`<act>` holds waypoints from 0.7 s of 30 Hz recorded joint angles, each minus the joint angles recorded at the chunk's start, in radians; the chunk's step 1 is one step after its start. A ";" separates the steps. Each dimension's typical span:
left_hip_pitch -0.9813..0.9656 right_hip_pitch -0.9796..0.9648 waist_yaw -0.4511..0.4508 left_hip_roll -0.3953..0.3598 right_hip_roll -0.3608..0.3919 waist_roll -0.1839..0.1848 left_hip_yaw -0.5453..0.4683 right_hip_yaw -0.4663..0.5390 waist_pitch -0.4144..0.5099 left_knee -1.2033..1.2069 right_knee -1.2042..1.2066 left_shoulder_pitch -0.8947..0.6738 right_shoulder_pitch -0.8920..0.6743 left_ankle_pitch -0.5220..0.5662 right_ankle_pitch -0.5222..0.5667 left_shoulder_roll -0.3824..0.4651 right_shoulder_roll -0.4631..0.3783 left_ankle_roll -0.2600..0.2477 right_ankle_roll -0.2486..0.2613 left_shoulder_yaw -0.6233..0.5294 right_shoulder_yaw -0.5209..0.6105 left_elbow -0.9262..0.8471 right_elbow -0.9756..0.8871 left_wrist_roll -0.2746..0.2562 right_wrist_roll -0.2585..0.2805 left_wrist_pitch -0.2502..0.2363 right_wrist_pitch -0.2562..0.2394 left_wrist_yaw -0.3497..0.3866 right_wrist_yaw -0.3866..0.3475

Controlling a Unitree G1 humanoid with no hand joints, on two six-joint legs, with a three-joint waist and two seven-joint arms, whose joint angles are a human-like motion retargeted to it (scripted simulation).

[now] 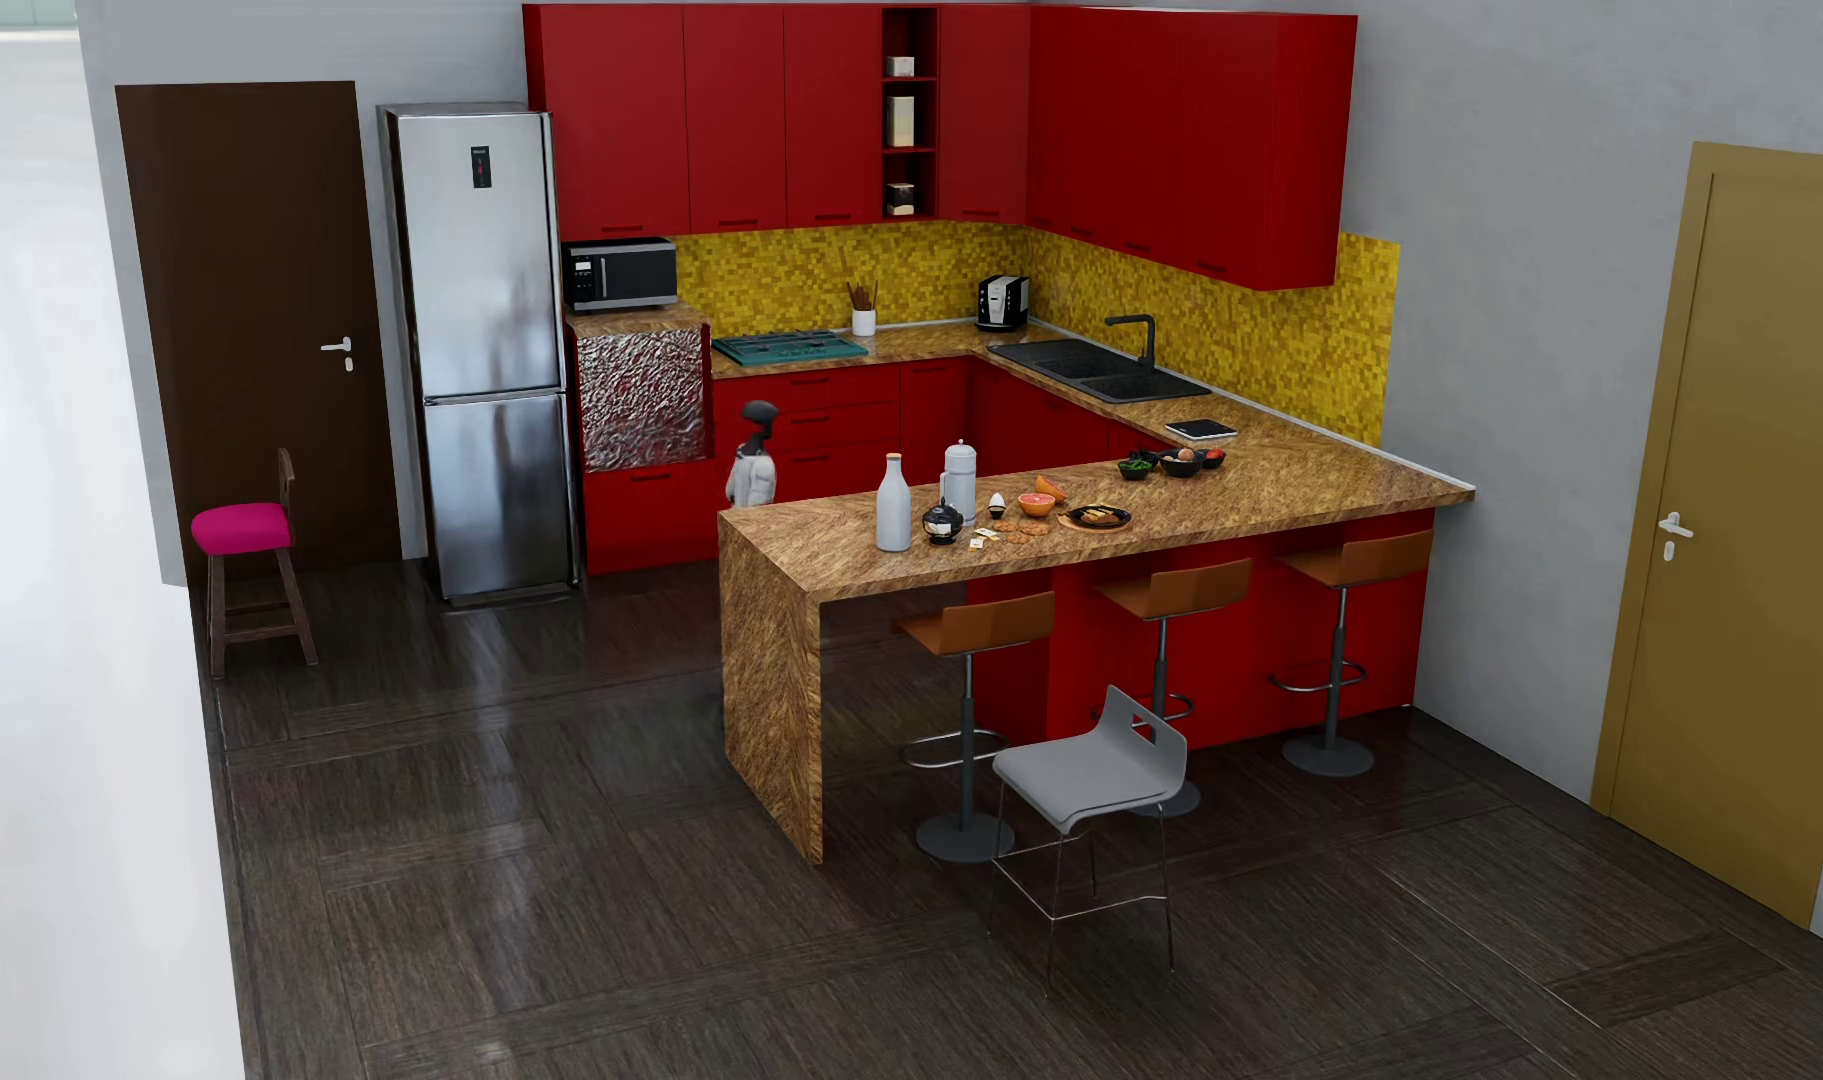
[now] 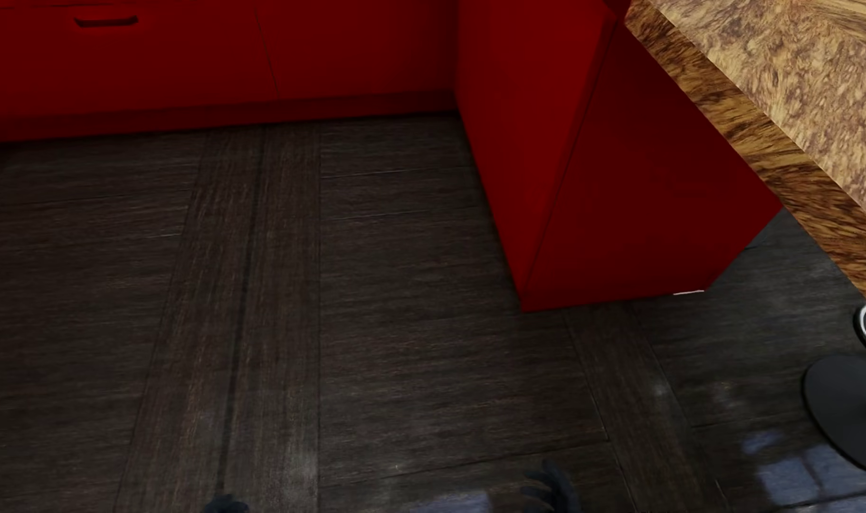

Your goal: Circle the counter

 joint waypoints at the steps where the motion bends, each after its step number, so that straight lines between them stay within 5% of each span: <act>1: 0.080 -0.056 -0.038 -0.001 -0.021 -0.018 0.039 -0.027 0.005 -0.048 0.073 -0.041 0.020 -0.024 0.063 -0.002 -0.033 -0.003 -0.036 -0.002 -0.017 -0.022 0.015 -0.037 0.010 0.069 -0.018 0.024 0.075; 3: 0.152 -0.140 -0.101 0.019 -0.055 -0.045 0.096 -0.122 0.021 0.018 -0.061 -0.187 0.087 0.007 0.030 -0.083 -0.070 -0.037 -0.044 -0.040 -0.028 -0.143 -0.044 -0.106 -0.028 0.162 -0.009 0.096 0.143; 5: -0.026 -0.006 -0.076 -0.026 -0.025 -0.030 -0.010 -0.092 0.020 0.347 -0.234 -0.272 0.124 0.350 -0.118 -0.151 -0.115 -0.087 0.011 -0.080 0.031 -0.075 0.090 -0.117 -0.102 0.077 -0.014 0.131 0.102; 8: -0.230 0.100 0.000 -0.078 0.037 0.053 -0.036 -0.031 0.051 0.086 -0.172 -0.100 0.087 0.221 -0.101 -0.080 -0.071 -0.129 0.003 -0.044 -0.009 -0.108 0.001 -0.072 -0.132 -0.039 0.076 0.117 -0.038; 9: -0.234 0.043 -0.002 -0.091 0.045 0.074 -0.022 -0.033 0.053 -0.057 0.014 -0.082 0.069 0.314 0.014 -0.037 -0.041 -0.124 -0.009 -0.015 -0.025 -0.026 -0.057 -0.050 -0.128 -0.087 0.106 0.104 -0.072; 10: -0.212 -0.049 -0.028 -0.118 0.033 0.053 -0.030 -0.032 0.051 -0.022 0.174 -0.113 0.061 0.273 0.227 -0.008 -0.045 0.005 -0.024 0.036 -0.016 0.009 -0.036 -0.040 -0.135 -0.086 0.111 0.105 -0.061; 11: -0.166 -0.142 -0.032 -0.144 0.024 0.019 -0.025 -0.016 0.053 -0.044 0.225 -0.166 0.088 0.223 0.286 -0.006 -0.056 0.127 0.025 0.049 -0.047 -0.004 -0.029 -0.040 -0.156 -0.054 0.104 0.119 -0.019; 13: -0.085 -0.255 -0.056 -0.162 -0.022 -0.048 -0.023 0.049 0.066 -0.119 -0.021 -0.248 0.152 0.208 0.031 -0.054 -0.055 0.036 0.068 0.004 -0.104 -0.079 -0.011 -0.050 -0.253 0.012 0.061 0.130 0.082; 14: -0.059 -0.238 -0.047 -0.180 -0.070 -0.071 -0.042 0.070 0.065 -0.125 -0.230 -0.265 0.147 0.204 0.080 -0.087 -0.055 0.056 0.069 -0.043 -0.082 -0.045 0.018 -0.046 -0.311 0.008 0.043 0.114 0.125; 15: -0.054 -0.183 -0.012 -0.163 -0.070 -0.055 -0.056 0.041 0.088 -0.081 -0.295 -0.257 0.095 0.199 0.143 -0.124 -0.078 0.101 0.123 -0.063 -0.039 -0.039 0.059 -0.041 -0.349 0.012 0.031 0.084 0.167; 18: -0.027 -0.118 0.111 -0.144 -0.045 0.017 -0.046 0.006 0.103 -0.091 -0.310 -0.132 -0.031 0.131 0.105 -0.078 -0.066 0.197 0.110 -0.023 -0.030 -0.041 -0.013 -0.019 -0.291 0.015 -0.062 -0.048 0.162; 19: -0.004 -0.108 0.124 -0.143 -0.045 0.041 -0.053 0.001 0.102 -0.115 -0.307 -0.109 -0.052 0.133 0.126 -0.059 -0.058 0.160 0.110 -0.014 -0.026 -0.037 -0.021 -0.018 -0.236 0.037 -0.118 -0.073 0.135; 20: 0.031 -0.109 0.124 -0.140 -0.047 0.051 -0.052 0.001 0.100 -0.165 -0.294 -0.089 -0.061 0.148 0.165 -0.040 -0.045 0.070 0.077 0.011 -0.025 -0.052 -0.031 -0.025 -0.177 0.064 -0.169 -0.082 0.112; 21: 0.055 -0.116 0.116 -0.142 -0.055 0.049 -0.042 -0.006 0.084 -0.204 -0.299 -0.066 -0.055 0.155 0.190 -0.040 -0.056 0.029 -0.024 0.032 -0.020 -0.067 -0.033 -0.040 -0.126 0.079 -0.203 -0.070 0.103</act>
